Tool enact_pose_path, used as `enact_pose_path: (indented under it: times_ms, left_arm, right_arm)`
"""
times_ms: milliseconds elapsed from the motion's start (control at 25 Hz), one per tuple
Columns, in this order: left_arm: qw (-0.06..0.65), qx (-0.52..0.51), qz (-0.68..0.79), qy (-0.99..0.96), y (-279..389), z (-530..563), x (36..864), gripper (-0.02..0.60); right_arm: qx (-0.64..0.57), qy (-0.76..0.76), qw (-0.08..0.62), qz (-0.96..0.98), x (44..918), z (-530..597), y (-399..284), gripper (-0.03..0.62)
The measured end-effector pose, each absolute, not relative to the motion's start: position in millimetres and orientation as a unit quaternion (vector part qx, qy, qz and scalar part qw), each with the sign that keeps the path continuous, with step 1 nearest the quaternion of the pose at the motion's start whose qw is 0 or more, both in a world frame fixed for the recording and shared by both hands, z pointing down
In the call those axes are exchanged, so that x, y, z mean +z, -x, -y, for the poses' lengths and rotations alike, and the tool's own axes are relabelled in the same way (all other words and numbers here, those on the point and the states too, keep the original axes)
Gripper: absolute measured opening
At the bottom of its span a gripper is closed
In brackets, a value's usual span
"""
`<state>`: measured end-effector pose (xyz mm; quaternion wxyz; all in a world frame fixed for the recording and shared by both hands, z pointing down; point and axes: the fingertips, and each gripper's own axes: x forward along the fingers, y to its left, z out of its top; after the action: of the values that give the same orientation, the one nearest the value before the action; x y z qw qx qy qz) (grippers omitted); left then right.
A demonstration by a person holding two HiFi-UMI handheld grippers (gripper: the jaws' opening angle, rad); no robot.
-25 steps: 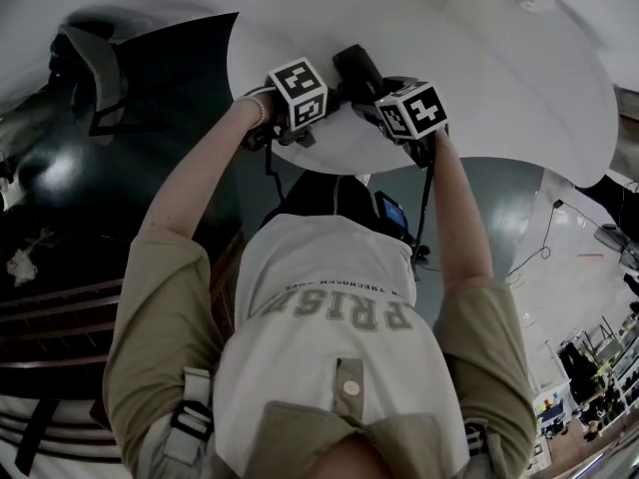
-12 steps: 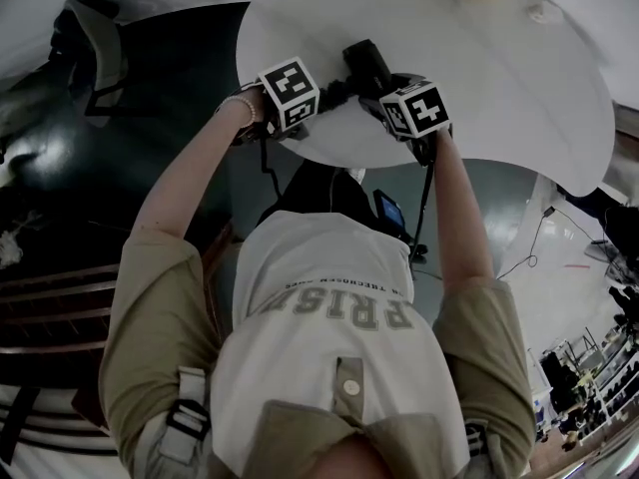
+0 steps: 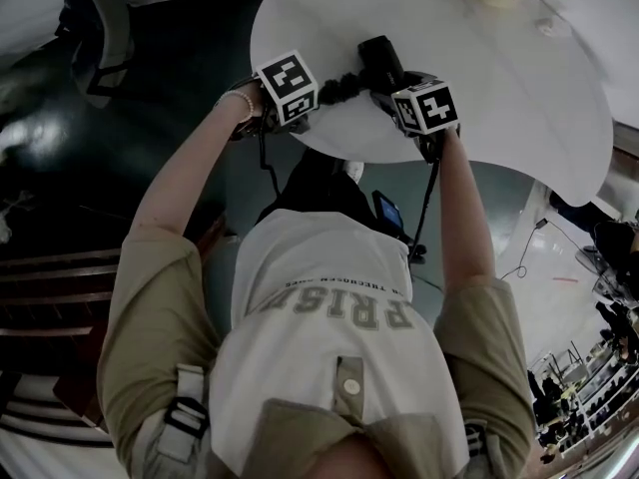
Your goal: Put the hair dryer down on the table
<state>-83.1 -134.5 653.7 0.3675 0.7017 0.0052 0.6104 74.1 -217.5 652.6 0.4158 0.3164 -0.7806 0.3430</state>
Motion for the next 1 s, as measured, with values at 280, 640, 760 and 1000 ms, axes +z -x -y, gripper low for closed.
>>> enact_pose_path:
  times_ms: [280,640,760,1000]
  left_arm:
    - [0.355,0.575,0.028,-0.737,81,139,632,0.27]
    - [0.333,0.441,0.154,-0.819,82,163,556,0.241]
    - [0.317,0.373,0.206,-0.847,78,169,515,0.241]
    - [0.267,0.255,0.304,-0.878,81,171,440,0.241]
  right_arm:
    - [0.299,-0.337,0.41,0.793,646,220,-76,0.376]
    - [0.205,-0.45,0.22,0.841,521,236,-86,0.376]
    - [0.147,-0.472,0.187,0.849,476,222,-88,0.376]
    - [0.053,-0.509,0.119,0.851,392,185,-79,0.345]
